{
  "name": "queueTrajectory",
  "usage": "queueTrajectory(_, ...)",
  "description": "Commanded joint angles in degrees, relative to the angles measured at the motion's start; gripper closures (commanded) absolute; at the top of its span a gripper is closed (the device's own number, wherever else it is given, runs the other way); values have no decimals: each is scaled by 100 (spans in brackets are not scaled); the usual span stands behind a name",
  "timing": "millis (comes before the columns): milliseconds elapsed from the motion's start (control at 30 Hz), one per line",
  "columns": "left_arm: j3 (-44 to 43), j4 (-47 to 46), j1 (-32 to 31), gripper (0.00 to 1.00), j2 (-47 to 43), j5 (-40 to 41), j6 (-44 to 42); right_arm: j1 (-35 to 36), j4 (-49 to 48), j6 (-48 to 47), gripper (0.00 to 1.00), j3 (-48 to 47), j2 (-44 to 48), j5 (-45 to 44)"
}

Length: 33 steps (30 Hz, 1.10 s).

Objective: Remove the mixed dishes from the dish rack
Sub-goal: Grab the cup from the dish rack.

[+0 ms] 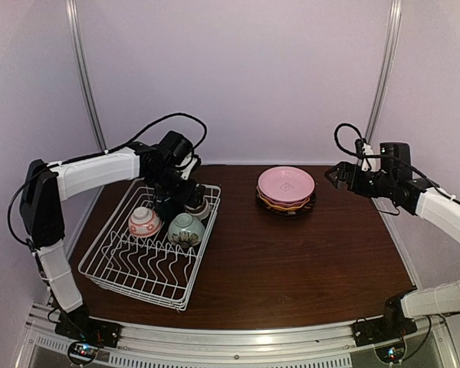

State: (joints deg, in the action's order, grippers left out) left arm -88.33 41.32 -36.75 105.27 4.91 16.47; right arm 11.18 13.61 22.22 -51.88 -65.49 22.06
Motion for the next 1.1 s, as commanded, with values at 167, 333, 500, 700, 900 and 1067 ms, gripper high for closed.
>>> queueTrajectory(167,-360,-24,-91,11,479,219,-170,27,124,-107,0,159,247,-28)
queueTrajectory(333,-509,-16,-95,16,711,265,-177,25,108,-81,0,169,239,-31)
queueTrajectory(500,-677,98,-104,25,966,299,-172,25,128,-58,0,99,204,-66)
queueTrajectory(700,-667,96,-104,38,1017,426,-169,25,143,-84,0,37,164,-69)
queueTrajectory(900,-839,298,-104,51,880,530,-153,25,156,-94,0,-12,142,-9)
queueTrajectory(1067,-920,456,-104,54,431,507,-162,29,98,-109,0,-103,88,231)
